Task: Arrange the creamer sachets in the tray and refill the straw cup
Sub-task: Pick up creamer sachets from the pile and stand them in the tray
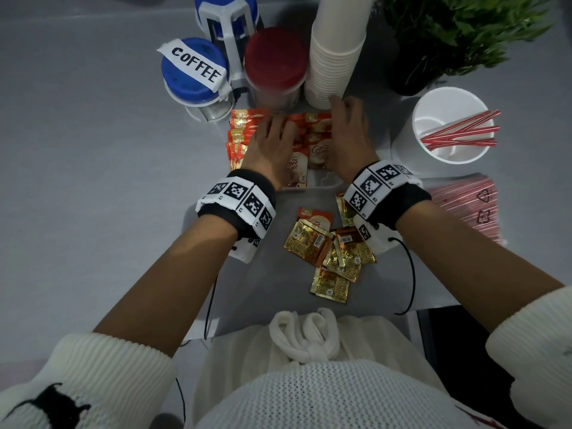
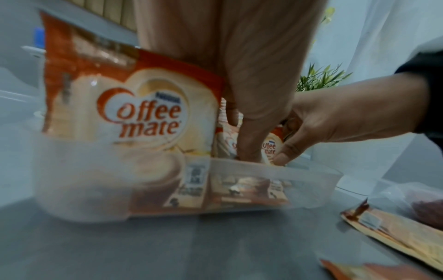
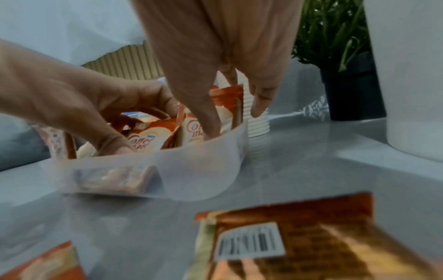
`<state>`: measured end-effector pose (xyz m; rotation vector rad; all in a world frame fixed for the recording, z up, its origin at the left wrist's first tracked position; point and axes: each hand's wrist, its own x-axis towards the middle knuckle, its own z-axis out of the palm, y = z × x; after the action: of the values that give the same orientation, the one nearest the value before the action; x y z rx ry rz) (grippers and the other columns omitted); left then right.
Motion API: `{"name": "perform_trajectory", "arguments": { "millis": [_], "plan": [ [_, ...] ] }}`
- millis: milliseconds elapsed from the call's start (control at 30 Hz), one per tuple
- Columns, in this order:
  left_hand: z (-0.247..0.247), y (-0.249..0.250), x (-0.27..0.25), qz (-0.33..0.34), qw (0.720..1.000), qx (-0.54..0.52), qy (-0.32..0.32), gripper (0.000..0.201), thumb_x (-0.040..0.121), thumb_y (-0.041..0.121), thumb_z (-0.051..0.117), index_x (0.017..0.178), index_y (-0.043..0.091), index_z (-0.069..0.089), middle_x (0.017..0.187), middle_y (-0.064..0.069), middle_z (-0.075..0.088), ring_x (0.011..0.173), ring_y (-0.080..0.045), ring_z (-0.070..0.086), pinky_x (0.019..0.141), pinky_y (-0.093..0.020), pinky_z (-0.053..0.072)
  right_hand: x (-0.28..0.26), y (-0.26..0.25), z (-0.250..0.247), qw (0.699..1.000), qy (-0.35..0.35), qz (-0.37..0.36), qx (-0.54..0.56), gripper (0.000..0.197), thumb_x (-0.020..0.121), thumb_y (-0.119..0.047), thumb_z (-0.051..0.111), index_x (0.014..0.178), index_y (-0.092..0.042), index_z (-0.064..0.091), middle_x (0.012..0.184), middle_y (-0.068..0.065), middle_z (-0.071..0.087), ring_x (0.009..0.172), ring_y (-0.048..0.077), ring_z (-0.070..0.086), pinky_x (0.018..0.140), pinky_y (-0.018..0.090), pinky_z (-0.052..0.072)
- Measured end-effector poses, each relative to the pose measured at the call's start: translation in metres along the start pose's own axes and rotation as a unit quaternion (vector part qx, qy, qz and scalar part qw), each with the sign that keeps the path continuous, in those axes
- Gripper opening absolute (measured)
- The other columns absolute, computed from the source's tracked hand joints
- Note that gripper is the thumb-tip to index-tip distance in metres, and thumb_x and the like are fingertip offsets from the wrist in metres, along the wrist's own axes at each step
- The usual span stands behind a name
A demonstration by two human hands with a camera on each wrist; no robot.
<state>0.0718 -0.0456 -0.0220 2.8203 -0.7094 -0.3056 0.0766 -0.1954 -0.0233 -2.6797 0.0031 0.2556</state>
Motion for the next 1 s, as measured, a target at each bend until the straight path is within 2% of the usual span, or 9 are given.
{"name": "perform_trajectory", "arguments": {
  "millis": [67,167,233,333,500,600,700,833,1000],
  "plan": [
    [0.004,-0.002,0.0,-0.004,1.0,0.004,0.001,0.086,0.031,0.022,0.09,0.106,-0.005,0.057,0.111,-0.027,0.06,0.103,-0.046,0.058,0.081,-0.049,0.051,0.0,0.003,0.0,0.999,-0.032,0.003,0.029,0.092,0.078,0.002,0.065,0.147,-0.009,0.006,0.152,0.022,0.006,0.14,0.036,0.016,0.114,0.042,0.024],
    [0.002,-0.001,0.0,-0.02,1.0,-0.007,-0.003,0.099,0.05,0.021,0.087,0.133,-0.004,0.042,0.135,-0.027,0.046,0.126,-0.044,0.042,0.103,-0.052,0.037,-0.005,0.001,0.0,0.995,-0.068,-0.038,0.055,0.087,0.084,0.002,0.057,0.146,-0.002,-0.004,0.155,0.02,-0.007,0.145,0.031,0.003,0.117,0.035,0.014],
    [0.001,0.0,0.0,-0.029,0.999,-0.001,-0.025,0.102,0.066,0.023,0.08,0.146,0.005,0.02,0.151,-0.021,0.025,0.14,-0.037,0.022,0.113,-0.049,0.021,-0.008,-0.001,0.002,0.992,-0.083,-0.063,0.064,0.085,0.086,-0.003,0.056,0.145,0.001,-0.006,0.155,0.019,-0.01,0.145,0.032,-0.003,0.119,0.038,0.01],
    [0.001,0.002,-0.001,-0.036,0.998,0.011,-0.051,0.101,0.076,0.026,0.072,0.149,0.015,0.003,0.157,-0.014,0.007,0.145,-0.031,0.007,0.116,-0.046,0.012,-0.007,0.004,0.006,0.992,-0.094,-0.084,0.019,0.09,0.084,-0.012,0.063,0.146,0.001,-0.001,0.155,0.019,-0.012,0.145,0.035,-0.004,0.118,0.047,0.014],
    [0.0,0.002,0.0,-0.041,0.995,0.042,-0.081,0.093,0.082,0.03,0.065,0.149,0.022,0.002,0.158,-0.012,-0.003,0.146,-0.029,0.0,0.117,-0.044,0.008,-0.005,0.009,0.004,0.993,-0.07,-0.09,0.01,0.08,0.087,-0.005,0.056,0.146,-0.001,0.002,0.156,0.016,-0.012,0.145,0.032,-0.006,0.119,0.044,0.014],
    [0.0,0.003,0.0,-0.042,0.995,0.033,-0.082,0.089,0.082,0.029,0.065,0.149,0.026,0.006,0.158,-0.011,-0.003,0.146,-0.029,-0.001,0.116,-0.047,0.008,-0.007,0.015,0.003,0.993,-0.08,-0.087,0.0,0.104,0.078,-0.022,0.072,0.146,-0.001,-0.003,0.156,0.015,-0.013,0.145,0.031,-0.007,0.119,0.046,0.012],
    [0.001,0.005,0.002,-0.055,0.995,0.024,-0.085,0.089,0.081,0.029,0.066,0.148,0.033,0.007,0.158,-0.009,-0.004,0.146,-0.028,-0.002,0.115,-0.049,0.009,-0.01,0.018,0.002,0.99,-0.11,-0.075,-0.045,0.114,0.073,-0.034,0.074,0.146,-0.001,-0.007,0.155,0.016,-0.013,0.145,0.032,-0.009,0.118,0.05,0.007],
    [-0.001,0.007,0.003,-0.058,0.993,0.028,-0.095,0.088,0.082,0.029,0.065,0.147,0.036,0.005,0.158,-0.01,-0.004,0.145,-0.029,-0.002,0.115,-0.051,0.01,-0.01,0.015,-0.004,0.992,-0.105,-0.053,-0.04,0.114,0.072,-0.028,0.076,0.146,-0.002,-0.007,0.156,0.014,-0.013,0.145,0.03,-0.004,0.119,0.045,0.009],
    [-0.002,0.007,0.003,-0.067,0.993,0.027,-0.094,0.094,0.081,0.027,0.067,0.148,0.032,0.0,0.158,-0.009,-0.002,0.145,-0.029,0.0,0.115,-0.05,0.011,-0.004,0.013,0.0,0.992,-0.099,-0.065,-0.048,0.1,0.08,-0.015,0.069,0.146,-0.002,-0.004,0.157,0.013,-0.009,0.146,0.028,0.0,0.119,0.043,0.015]
  ]
}}
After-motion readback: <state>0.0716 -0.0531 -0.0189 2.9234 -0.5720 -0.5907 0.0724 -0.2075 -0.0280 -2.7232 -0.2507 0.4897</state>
